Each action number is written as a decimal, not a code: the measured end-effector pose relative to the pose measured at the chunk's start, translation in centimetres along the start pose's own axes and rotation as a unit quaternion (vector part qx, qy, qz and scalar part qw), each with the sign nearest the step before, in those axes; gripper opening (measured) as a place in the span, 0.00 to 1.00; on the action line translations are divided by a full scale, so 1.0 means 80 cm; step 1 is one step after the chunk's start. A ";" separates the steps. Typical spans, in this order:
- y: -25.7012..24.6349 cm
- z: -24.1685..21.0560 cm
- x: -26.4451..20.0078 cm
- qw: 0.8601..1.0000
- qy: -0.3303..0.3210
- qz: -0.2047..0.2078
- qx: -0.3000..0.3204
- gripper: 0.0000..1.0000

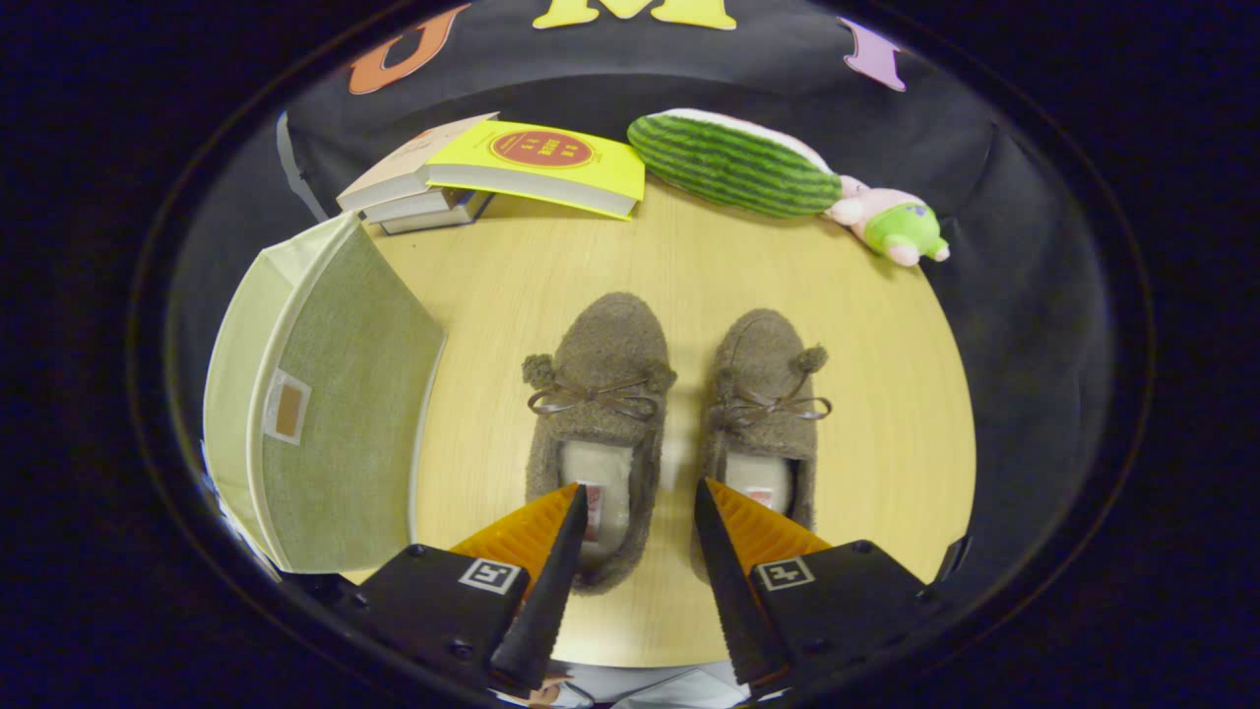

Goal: Open the storage box then place both shoes into the box .Put the left shoe in first, then the right shoe, with the right side of both shoes facing outward in a uniform manner.

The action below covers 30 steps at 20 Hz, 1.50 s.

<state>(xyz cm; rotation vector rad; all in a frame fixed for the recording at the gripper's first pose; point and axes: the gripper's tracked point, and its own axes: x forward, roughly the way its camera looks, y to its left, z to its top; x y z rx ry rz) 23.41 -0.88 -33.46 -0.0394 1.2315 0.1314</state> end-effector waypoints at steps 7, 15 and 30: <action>-0.007 -0.010 0.059 0.999 0.039 -0.011 0.030 0.20; 0.002 -0.003 0.046 0.998 0.018 0.010 0.065 0.06; 0.064 0.045 -0.128 0.992 -0.054 0.086 0.078 0.06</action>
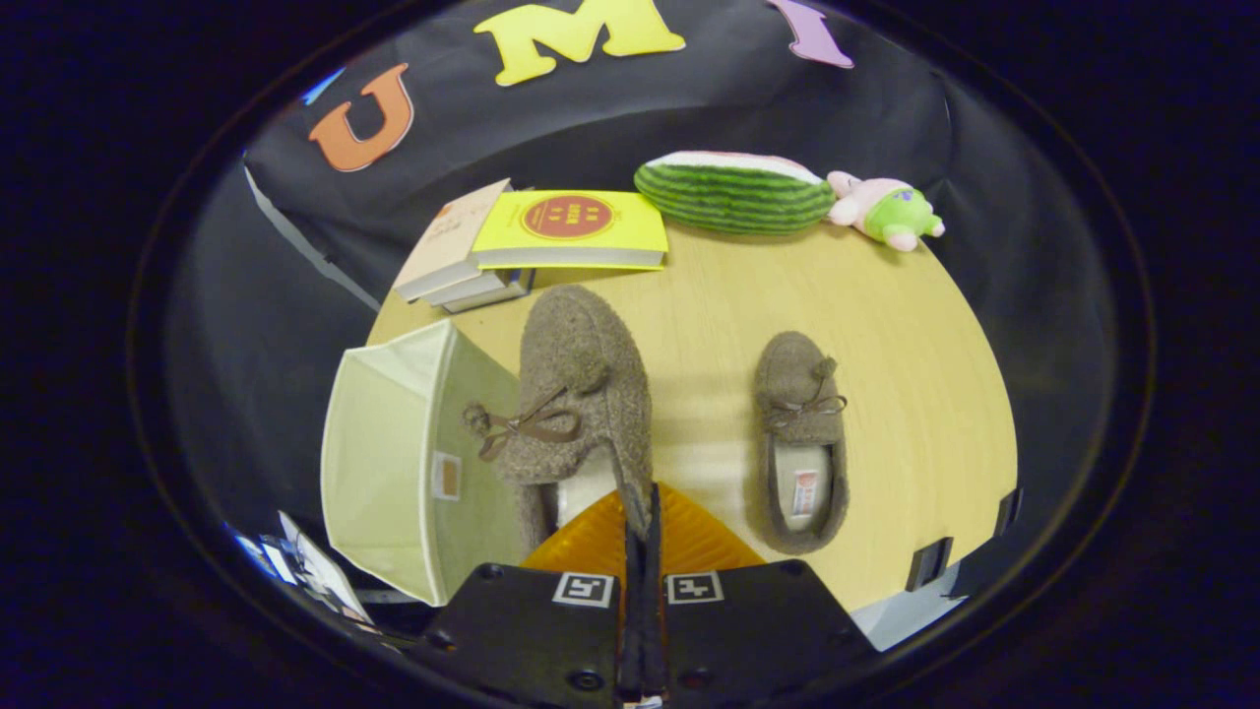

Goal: Open the storage box then place both shoes into the box .Put the left shoe in first, then the right shoe, with the right side of both shoes facing outward in a uniform manner.

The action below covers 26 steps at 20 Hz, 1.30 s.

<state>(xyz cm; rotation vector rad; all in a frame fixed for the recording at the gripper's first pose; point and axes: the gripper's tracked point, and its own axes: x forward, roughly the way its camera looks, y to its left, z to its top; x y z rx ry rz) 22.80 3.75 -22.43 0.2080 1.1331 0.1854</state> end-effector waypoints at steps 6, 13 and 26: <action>0.092 0.004 -0.058 0.998 -0.018 0.048 -0.033 0.06; 0.210 -0.025 -0.057 0.995 -0.004 0.088 -0.039 0.06; 0.285 -0.059 0.078 0.996 -0.026 0.077 0.021 0.06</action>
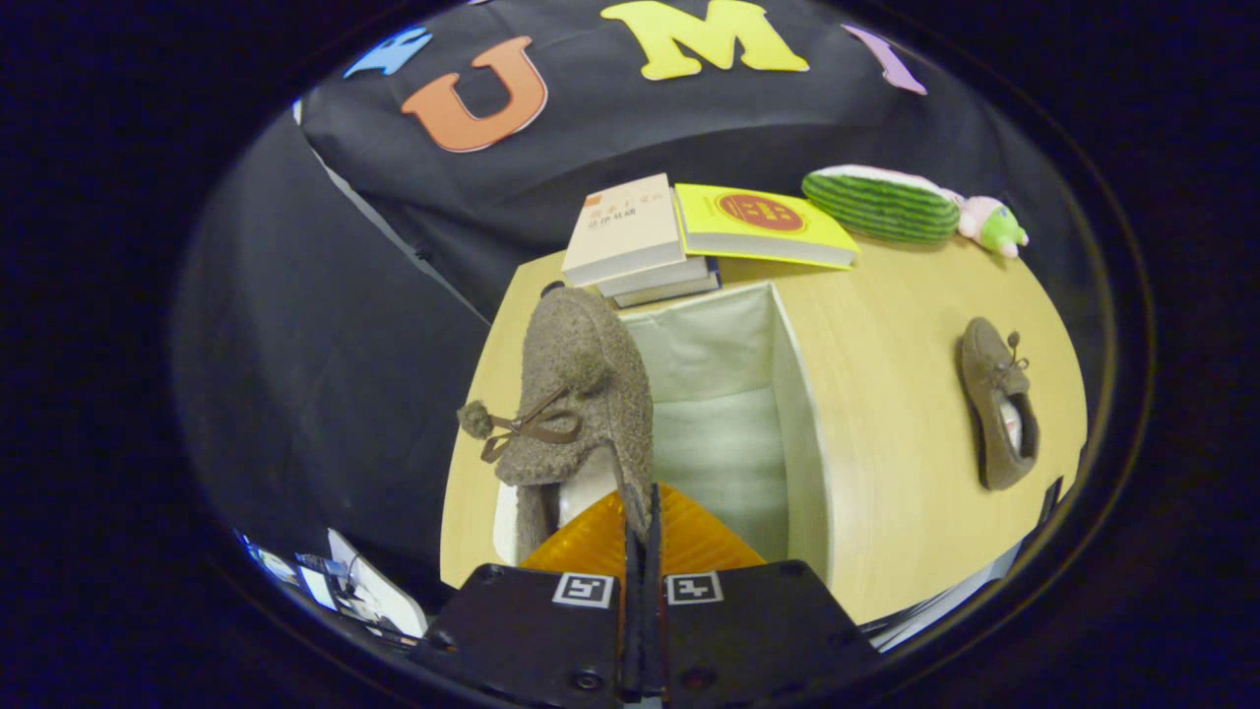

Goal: Open the storage box then place both shoes into the box .Put the left shoe in first, then the right shoe, with the right side of both shoes facing outward in a uniform manner.

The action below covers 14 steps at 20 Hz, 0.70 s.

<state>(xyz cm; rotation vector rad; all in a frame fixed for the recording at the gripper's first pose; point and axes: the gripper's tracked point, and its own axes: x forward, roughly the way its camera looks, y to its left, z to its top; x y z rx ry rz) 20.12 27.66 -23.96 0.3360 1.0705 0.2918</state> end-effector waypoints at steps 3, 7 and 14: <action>-0.012 -0.019 0.038 0.999 0.014 -0.007 0.036 0.06; -0.016 -0.028 0.073 0.999 0.023 -0.004 0.034 0.06; -0.001 -0.022 0.019 0.999 0.012 0.011 -0.029 0.82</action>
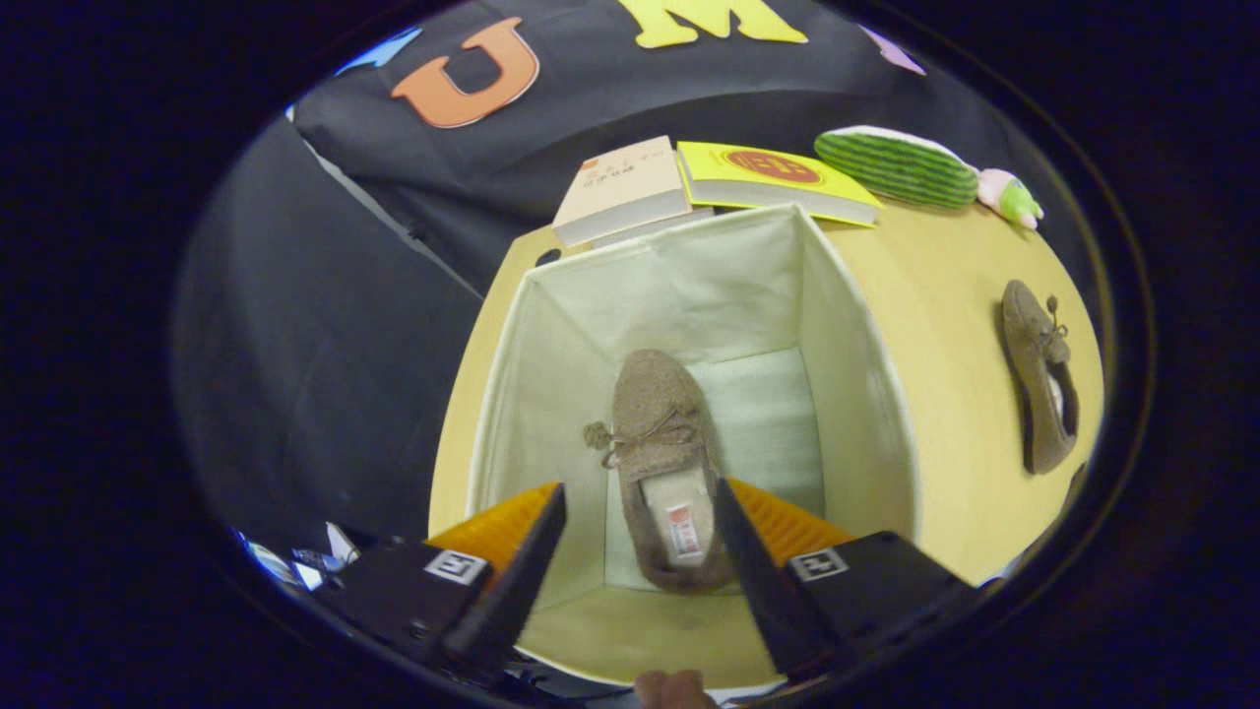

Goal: Open the storage box then place both shoes into the box .Put the left shoe in first, then the right shoe, with the right side of both shoes facing outward in a uniform manner.

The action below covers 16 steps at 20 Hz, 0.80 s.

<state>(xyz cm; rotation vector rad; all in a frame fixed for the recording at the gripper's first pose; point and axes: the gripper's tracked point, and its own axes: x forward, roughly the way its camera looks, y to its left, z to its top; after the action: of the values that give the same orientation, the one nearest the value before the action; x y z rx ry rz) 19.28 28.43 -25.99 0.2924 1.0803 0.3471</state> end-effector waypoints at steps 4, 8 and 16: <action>-0.012 0.022 -0.062 0.999 -0.027 -0.007 -0.031 1.00; -0.061 0.040 -0.116 0.998 -0.044 -0.032 -0.044 1.00; -0.240 0.083 -0.165 0.990 -0.070 -0.121 -0.007 1.00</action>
<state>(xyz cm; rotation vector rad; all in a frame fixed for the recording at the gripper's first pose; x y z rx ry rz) 22.14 5.12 -20.04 0.1680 0.9622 0.1155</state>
